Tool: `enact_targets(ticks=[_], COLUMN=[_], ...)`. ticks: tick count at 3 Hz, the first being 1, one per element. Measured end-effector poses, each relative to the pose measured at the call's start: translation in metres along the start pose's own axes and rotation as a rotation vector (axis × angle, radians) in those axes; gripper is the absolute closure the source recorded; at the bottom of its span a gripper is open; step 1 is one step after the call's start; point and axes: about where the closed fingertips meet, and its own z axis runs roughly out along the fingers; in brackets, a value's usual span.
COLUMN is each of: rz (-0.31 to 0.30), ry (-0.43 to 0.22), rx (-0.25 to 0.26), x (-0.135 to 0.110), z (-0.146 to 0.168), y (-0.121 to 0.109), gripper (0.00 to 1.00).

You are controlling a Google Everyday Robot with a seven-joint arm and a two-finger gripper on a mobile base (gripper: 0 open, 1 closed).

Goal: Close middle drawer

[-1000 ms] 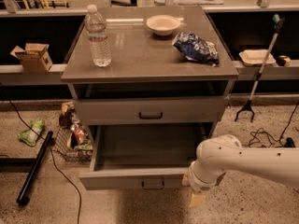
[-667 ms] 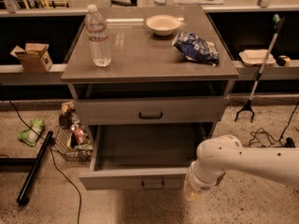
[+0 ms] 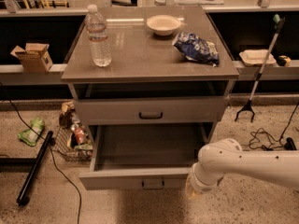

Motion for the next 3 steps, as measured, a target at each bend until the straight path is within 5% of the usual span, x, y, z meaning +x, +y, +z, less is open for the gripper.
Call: enact_targets(ticks=[3], rz=[-0.161], ry=[-0.039], rx=[0.143], x=[0.018], z=[0.031], y=[-0.042], gripper=[1.00])
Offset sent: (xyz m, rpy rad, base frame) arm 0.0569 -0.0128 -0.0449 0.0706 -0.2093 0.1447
